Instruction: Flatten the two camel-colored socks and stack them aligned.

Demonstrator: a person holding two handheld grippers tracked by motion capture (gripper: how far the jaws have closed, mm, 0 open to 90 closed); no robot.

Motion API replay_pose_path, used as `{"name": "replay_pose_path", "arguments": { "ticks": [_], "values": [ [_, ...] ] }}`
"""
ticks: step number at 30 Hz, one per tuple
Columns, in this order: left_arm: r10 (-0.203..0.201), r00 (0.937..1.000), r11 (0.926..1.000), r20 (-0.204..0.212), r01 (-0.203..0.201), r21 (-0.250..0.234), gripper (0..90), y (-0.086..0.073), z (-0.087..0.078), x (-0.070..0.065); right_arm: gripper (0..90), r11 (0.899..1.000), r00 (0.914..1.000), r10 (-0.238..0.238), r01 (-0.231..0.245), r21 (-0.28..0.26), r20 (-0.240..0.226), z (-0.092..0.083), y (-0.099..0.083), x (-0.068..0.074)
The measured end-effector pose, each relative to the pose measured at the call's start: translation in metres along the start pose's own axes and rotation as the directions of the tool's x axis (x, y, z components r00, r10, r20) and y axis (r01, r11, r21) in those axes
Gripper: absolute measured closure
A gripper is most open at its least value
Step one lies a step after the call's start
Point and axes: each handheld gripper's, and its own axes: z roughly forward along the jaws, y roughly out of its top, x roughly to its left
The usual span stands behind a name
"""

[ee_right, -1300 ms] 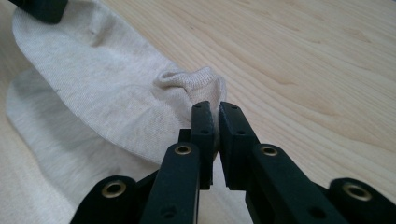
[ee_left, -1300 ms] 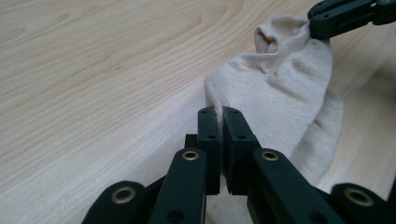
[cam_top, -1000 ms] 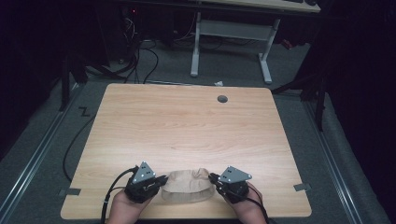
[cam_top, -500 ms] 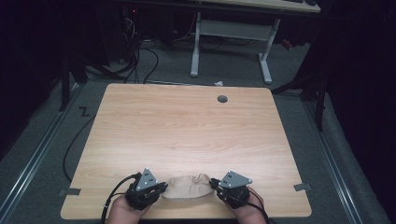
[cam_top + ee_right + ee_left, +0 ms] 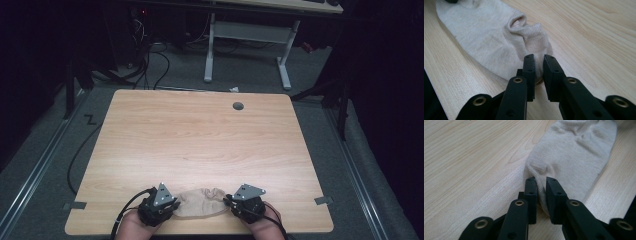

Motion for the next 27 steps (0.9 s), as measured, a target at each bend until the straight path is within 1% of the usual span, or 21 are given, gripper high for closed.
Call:
{"name": "replay_pose_path", "arguments": {
  "ticks": [7, 10, 18, 24, 26, 27],
  "values": [
    [0.008, 0.9998, 1.0, -0.016, -0.008, 0.006, 73.0, 0.0, 0.002, -0.001, 78.5, 1.0, 1.0, 0.007, -0.007, 0.012, -0.007, 0.003, -0.002, -0.002],
    [0.005, 0.9998, 1.0, -0.021, -0.005, -0.002, 69.5, 0.001, 0.002, -0.001, 75.7, 1.0, 1.0, 0.005, -0.005, 0.008, -0.003, 0.002, -0.002, -0.002],
    [-0.003, 0.9996, 0.9997, -0.029, 0.002, -0.023, 60.3, 0.002, -0.001, 0.0, 69.6, 1.0, 0.9998, 0.019, -0.019, -0.018, -0.002, -0.001, -0.001, -0.004],
    [-0.023, 0.9994, 0.9983, -0.024, 0.021, -0.054, 55.1, 0.004, -0.005, 0.002, 66.8, 0.999, 0.9995, 0.031, -0.031, -0.039, 0.0, -0.004, 0.0, -0.006],
    [-0.052, 0.9987, 0.9958, 0.002, 0.052, -0.076, 53.5, 0.005, -0.008, 0.003, 65.7, 0.998, 0.9993, 0.037, -0.037, -0.05, 0.002, -0.005, 0.001, -0.006],
    [-0.058, 0.9983, 0.9944, 0.01, 0.058, -0.088, 53.0, 0.007, -0.009, 0.004, 64.9, 0.998, 0.999, 0.045, -0.045, -0.052, 0.003, -0.007, 0.001, -0.007]
  ]
}}
